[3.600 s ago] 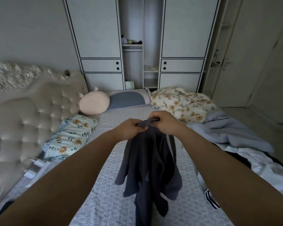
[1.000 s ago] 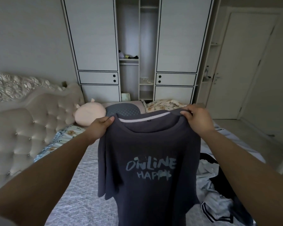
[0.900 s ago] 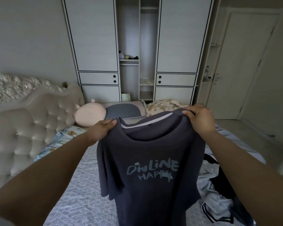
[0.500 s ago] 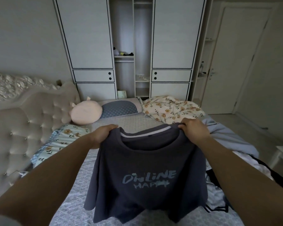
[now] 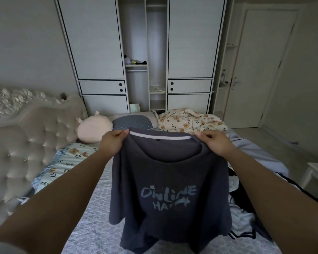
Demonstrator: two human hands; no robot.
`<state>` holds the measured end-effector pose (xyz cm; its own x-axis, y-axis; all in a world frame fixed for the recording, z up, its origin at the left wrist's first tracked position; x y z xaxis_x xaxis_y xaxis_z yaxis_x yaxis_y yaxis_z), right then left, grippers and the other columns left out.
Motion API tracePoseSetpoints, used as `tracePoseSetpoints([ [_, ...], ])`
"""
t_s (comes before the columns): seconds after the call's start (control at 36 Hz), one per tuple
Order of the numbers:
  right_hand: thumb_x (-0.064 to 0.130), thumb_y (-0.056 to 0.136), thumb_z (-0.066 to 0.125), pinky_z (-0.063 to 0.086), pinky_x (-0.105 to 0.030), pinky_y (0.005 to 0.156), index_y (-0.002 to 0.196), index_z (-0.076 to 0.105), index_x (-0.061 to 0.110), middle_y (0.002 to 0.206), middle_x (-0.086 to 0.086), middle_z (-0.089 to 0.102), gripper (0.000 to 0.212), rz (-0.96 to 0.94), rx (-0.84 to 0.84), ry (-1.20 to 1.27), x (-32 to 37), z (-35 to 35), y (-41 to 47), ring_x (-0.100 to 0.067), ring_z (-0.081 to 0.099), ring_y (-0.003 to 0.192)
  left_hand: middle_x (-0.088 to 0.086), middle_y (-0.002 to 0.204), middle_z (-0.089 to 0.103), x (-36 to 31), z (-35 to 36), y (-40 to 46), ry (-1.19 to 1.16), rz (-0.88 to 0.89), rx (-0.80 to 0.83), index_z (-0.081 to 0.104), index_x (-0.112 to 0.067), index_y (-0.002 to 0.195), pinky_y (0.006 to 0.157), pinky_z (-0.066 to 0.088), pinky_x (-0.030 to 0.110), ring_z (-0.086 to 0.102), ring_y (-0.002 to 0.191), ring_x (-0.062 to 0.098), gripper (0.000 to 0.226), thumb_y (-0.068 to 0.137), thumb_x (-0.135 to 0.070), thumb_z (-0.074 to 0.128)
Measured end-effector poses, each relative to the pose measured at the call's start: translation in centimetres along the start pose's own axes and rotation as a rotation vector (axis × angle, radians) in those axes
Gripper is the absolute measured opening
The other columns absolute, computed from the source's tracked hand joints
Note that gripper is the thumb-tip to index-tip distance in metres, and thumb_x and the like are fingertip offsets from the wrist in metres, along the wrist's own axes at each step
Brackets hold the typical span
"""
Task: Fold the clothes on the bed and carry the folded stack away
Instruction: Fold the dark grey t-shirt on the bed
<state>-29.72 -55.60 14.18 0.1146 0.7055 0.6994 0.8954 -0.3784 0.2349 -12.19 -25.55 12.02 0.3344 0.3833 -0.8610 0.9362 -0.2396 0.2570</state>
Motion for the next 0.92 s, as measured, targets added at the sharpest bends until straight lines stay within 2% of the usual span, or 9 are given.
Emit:
tracePoseSetpoints([
  [0.08, 0.04, 0.087, 0.064, 0.04, -0.016, 0.086, 0.089, 0.07, 0.037, 0.099, 0.023, 0.064, 0.008, -0.066, 0.059, 0.116, 0.9, -0.5, 0.3, -0.002, 0.056, 0.098, -0.002, 0.075, 0.062, -0.2, -0.4, 0.4, 0.046, 0.018, -0.101, 0.062, -0.025, 0.068, 0.072, 0.034, 0.026, 0.053, 0.079, 0.017, 0.032, 0.094, -0.041, 0.053],
  [0.14, 0.037, 0.082, 0.07, 0.037, -0.009, 0.082, 0.1, 0.069, 0.037, 0.098, 0.028, 0.061, 0.017, -0.132, 0.047, 0.05, 1.5, -0.9, 0.6, 0.001, 0.054, 0.097, -0.001, 0.076, 0.063, -0.5, -0.7, 0.7, 0.062, 0.034, -0.13, 0.062, -0.025, 0.069, 0.073, 0.033, 0.026, 0.054, 0.081, 0.019, 0.032, 0.095, -0.041, 0.052],
  [0.33, 0.05, 0.07, 0.076, 0.049, -0.039, 0.085, 0.119, 0.066, 0.027, 0.107, -0.003, 0.064, 0.055, -0.464, -0.044, -0.49, 3.7, -1.6, 0.2, -0.025, 0.059, 0.097, 0.015, 0.114, 0.066, -2.0, -1.6, 1.5, 0.168, 0.095, -0.207, 0.067, -0.011, 0.111, 0.075, 0.022, 0.013, 0.055, 0.106, 0.029, 0.037, 0.1, -0.035, 0.041],
  [0.47, 0.039, 0.089, 0.059, 0.052, -0.041, 0.071, 0.117, 0.066, 0.018, 0.108, -0.008, 0.064, 0.036, -0.607, -0.189, -0.782, 4.4, -1.3, -0.1, -0.033, 0.064, 0.087, 0.012, 0.123, 0.063, -2.7, -2.0, 1.8, 0.256, 0.121, -0.253, 0.068, -0.011, 0.11, 0.071, 0.016, 0.01, 0.053, 0.114, 0.03, 0.039, 0.101, -0.037, 0.04],
  [0.61, 0.02, 0.092, 0.057, 0.051, -0.039, 0.07, 0.099, 0.07, 0.007, 0.09, -0.011, 0.068, 0.02, -0.534, -0.356, -0.44, 5.4, -1.6, 0.2, -0.033, 0.063, 0.082, 0.013, 0.12, 0.064, -3.4, -2.3, 1.6, 0.317, 0.158, -0.219, 0.068, -0.014, 0.111, 0.066, 0.018, 0.014, 0.053, 0.113, 0.03, 0.038, 0.1, -0.038, 0.041],
  [0.67, 0.024, 0.096, 0.051, 0.044, -0.031, 0.075, 0.101, 0.069, 0.011, 0.093, -0.003, 0.067, 0.023, -0.448, -0.325, -0.304, 5.7, -1.6, 0.5, -0.026, 0.059, 0.087, 0.013, 0.112, 0.066, -3.7, -2.3, 1.4, 0.324, 0.192, -0.217, 0.07, -0.014, 0.104, 0.065, 0.019, 0.014, 0.055, 0.105, 0.028, 0.036, 0.1, -0.037, 0.043],
  [0.75, 0.028, 0.099, 0.046, 0.028, -0.024, 0.071, 0.076, 0.058, 0.024, 0.079, 0.009, 0.051, 0.026, -0.281, -0.205, -0.166, 6.5, -1.5, 1.2, -0.021, 0.051, 0.084, 0.01, 0.107, 0.069, -3.8, -2.4, 1.3, 0.349, 0.221, -0.186, 0.071, -0.015, 0.1, 0.064, 0.021, 0.015, 0.054, 0.095, 0.021, 0.036, 0.1, -0.038, 0.043],
  [0.83, 0.033, 0.1, 0.042, 0.034, -0.025, 0.079, 0.087, 0.063, 0.015, 0.087, 0.002, 0.056, 0.03, -0.089, -0.123, 0.138, 6.9, -1.7, 1.7, -0.018, 0.054, 0.09, 0.011, 0.115, 0.066, -3.3, -2.5, 1.6, 0.339, 0.199, -0.071, 0.068, -0.01, 0.108, 0.073, 0.023, 0.016, 0.055, 0.106, 0.023, 0.042, 0.101, -0.039, 0.039],
  [0.92, 0.035, 0.099, 0.044, 0.043, -0.015, 0.068, 0.083, 0.067, 0.026, 0.08, 0.018, 0.063, 0.029, -0.051, -0.19, 0.35, 7.1, -1.7, 1.6, 0.002, 0.059, 0.076, 0.013, 0.113, 0.066, -3.2, -2.5, 1.7, 0.326, 0.222, -0.044, 0.067, -0.008, 0.106, 0.076, 0.025, 0.019, 0.055, 0.105, 0.025, 0.043, 0.101, -0.038, 0.037],
])
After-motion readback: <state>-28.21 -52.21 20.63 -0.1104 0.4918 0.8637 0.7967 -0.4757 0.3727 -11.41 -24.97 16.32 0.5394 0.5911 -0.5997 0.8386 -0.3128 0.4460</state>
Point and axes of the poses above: each hand's wrist, its own y-axis towards the middle knuckle, its own z-axis out of the palm, x = y × z, the point moved 1 cm from there along y, towards the middle knuckle
